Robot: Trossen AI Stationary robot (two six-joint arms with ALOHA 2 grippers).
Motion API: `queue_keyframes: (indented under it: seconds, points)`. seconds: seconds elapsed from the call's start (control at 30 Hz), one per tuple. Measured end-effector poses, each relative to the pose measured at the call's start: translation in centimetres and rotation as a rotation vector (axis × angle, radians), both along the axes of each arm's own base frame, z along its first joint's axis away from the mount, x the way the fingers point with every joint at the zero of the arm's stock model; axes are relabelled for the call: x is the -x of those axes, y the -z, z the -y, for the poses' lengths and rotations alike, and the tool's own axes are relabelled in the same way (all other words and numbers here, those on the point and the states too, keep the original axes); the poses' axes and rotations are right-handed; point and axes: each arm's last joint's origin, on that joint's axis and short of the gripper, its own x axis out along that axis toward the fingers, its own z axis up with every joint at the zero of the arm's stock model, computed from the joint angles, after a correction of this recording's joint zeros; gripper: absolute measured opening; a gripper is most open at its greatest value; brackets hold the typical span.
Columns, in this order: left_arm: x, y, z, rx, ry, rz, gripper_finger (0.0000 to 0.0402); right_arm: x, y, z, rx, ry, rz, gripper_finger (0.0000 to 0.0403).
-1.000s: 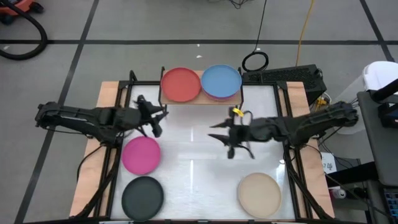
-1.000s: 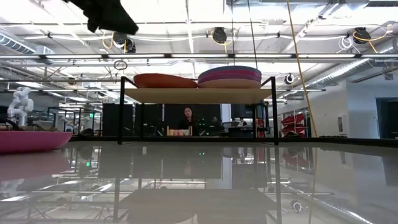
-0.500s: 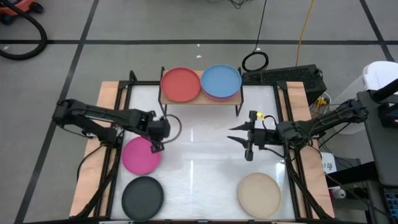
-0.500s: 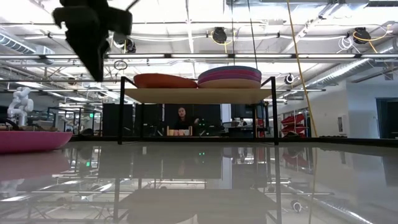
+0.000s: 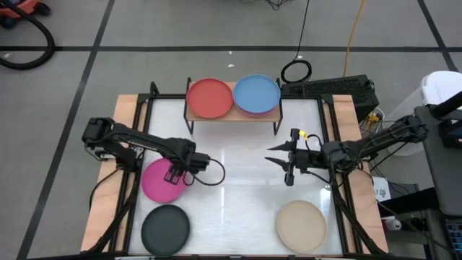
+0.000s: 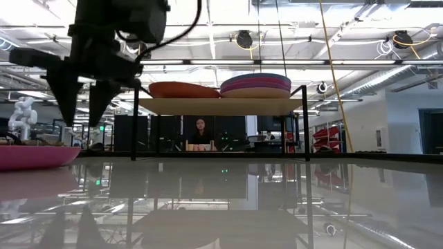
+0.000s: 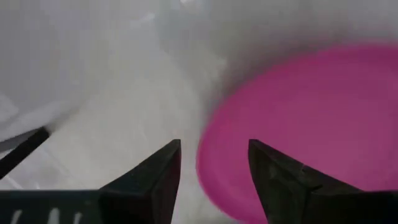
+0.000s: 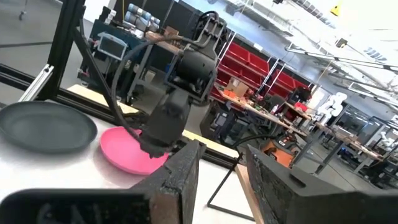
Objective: Place and stack plates onto a shelf
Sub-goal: Stack the pink plate on top of the orange plate
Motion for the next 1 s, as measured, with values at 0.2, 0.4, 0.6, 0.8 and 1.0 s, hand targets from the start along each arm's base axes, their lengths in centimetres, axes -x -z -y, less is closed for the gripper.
queue_keyframes:
  seconds: [0.2, 0.4, 0.6, 0.8, 1.0]
  points:
    - [-0.4, 1.2, -0.9, 0.077, 0.106, -0.092, 0.0193, 0.0, 0.0, 0.0, -0.004, 0.000, 0.000, 0.0114]
    - [-0.6, 2.4, -2.4, 0.100, 0.118, -0.057, 0.0193, 0.0, 0.1, 0.0, -0.022, 0.000, -0.006, 0.0114]
    - [1.1, 4.8, -2.9, 0.148, 0.116, -0.111, 0.0193, 0.0, 0.2, 0.0, -0.019, 0.000, -0.016, 0.0114]
    - [2.1, 6.1, -2.9, 0.148, 0.101, -0.141, 0.0180, 0.0, 0.2, 0.0, -0.008, 0.001, -0.020, 0.0114]
    - [2.1, 6.2, -3.3, 0.146, 0.068, -0.130, 0.0088, 0.0, 0.1, 0.0, -0.013, 0.001, -0.007, 0.0114]
